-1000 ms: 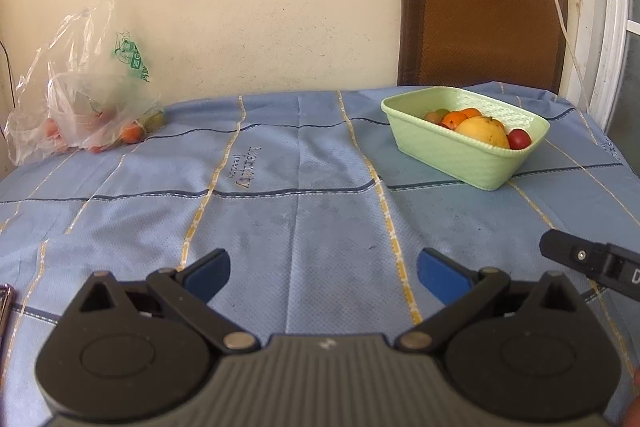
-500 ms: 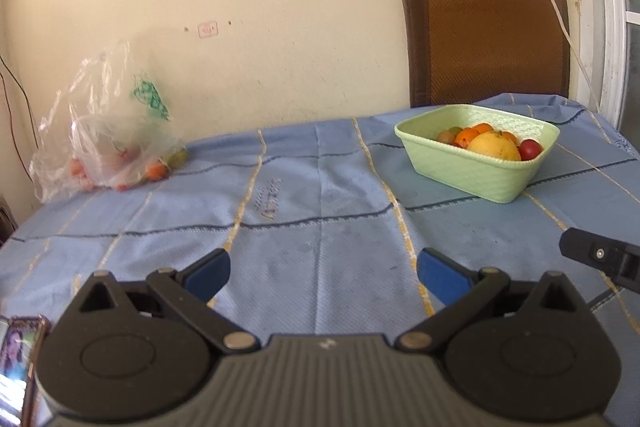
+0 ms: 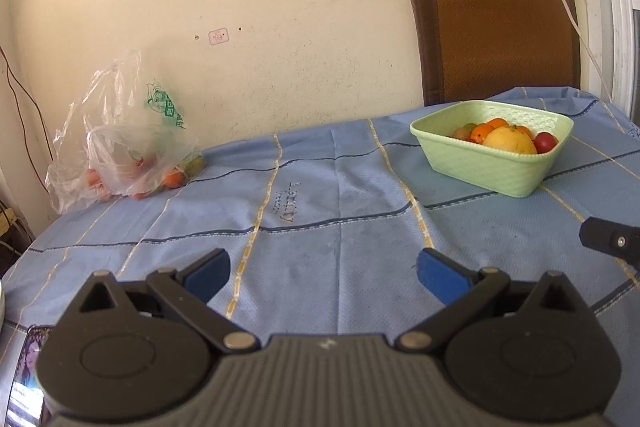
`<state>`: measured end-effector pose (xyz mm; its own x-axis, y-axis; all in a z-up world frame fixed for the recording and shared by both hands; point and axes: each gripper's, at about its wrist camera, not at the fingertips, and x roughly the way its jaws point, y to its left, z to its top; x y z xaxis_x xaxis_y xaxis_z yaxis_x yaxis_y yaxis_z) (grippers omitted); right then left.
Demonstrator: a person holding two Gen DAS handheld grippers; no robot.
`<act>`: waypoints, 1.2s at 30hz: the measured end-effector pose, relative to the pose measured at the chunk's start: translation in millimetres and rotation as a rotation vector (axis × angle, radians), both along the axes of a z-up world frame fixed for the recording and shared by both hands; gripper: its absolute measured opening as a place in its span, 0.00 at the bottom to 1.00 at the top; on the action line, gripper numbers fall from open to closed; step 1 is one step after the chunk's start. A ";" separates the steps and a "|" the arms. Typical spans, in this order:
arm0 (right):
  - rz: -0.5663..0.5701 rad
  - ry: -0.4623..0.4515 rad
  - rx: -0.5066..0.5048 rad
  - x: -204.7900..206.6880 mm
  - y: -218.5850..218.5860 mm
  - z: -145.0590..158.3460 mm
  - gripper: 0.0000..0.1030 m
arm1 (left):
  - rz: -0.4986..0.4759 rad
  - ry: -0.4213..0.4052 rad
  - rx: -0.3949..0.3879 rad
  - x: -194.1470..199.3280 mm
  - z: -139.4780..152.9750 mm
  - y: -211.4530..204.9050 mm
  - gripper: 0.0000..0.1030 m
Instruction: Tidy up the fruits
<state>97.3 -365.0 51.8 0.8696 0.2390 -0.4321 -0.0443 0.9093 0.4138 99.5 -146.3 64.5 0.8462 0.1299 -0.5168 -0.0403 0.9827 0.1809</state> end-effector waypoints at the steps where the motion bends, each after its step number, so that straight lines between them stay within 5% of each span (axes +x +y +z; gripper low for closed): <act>1: 0.000 0.000 0.001 0.0 -0.2 0.1 0.54 | 0.001 0.007 -0.002 0.5 -0.2 0.6 1.00; 36: 0.019 -0.001 0.016 1.3 -3.0 -0.5 0.55 | -0.028 0.080 -0.006 1.4 -4.7 -1.9 1.00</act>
